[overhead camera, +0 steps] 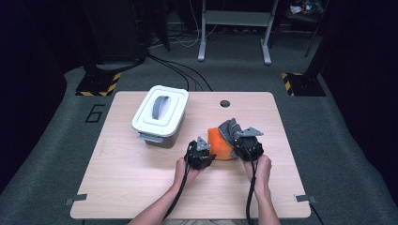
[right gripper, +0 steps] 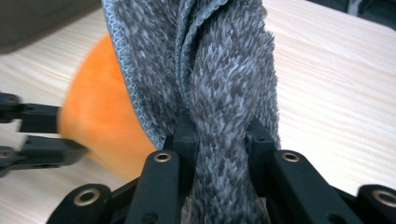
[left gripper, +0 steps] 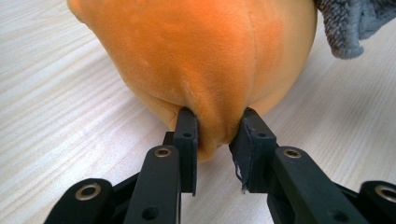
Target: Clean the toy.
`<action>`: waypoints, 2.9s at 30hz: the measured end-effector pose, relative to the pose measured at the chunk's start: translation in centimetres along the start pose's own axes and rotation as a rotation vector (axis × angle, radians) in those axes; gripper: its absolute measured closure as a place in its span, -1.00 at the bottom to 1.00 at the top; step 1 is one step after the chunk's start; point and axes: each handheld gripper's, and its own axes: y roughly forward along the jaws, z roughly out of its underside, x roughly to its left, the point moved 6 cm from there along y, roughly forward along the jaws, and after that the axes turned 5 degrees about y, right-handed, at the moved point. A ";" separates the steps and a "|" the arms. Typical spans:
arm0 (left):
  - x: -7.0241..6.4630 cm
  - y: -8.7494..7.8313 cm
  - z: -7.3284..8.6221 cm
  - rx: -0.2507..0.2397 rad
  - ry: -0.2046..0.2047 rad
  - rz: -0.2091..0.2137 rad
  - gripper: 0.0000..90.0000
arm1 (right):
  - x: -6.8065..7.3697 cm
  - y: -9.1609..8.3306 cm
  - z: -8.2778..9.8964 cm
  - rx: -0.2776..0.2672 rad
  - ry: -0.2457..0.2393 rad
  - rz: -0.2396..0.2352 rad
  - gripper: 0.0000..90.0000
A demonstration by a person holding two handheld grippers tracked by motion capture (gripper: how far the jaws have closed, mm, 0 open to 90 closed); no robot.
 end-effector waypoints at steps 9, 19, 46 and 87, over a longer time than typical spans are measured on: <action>-0.1 0.0 0.0 0.002 0.002 0.000 0.60 | -2.2 1.1 1.1 0.036 0.062 0.031 0.60; -0.1 0.1 -0.1 0.000 0.000 0.000 0.60 | -3.4 2.6 1.9 0.092 0.101 0.051 0.60; 0.2 0.1 0.2 0.001 -0.008 -0.001 0.60 | -3.5 -0.7 1.5 0.018 0.080 0.063 0.60; 0.2 0.9 -0.1 0.023 0.092 -0.088 0.52 | -0.6 1.9 -1.2 0.023 0.003 0.011 0.61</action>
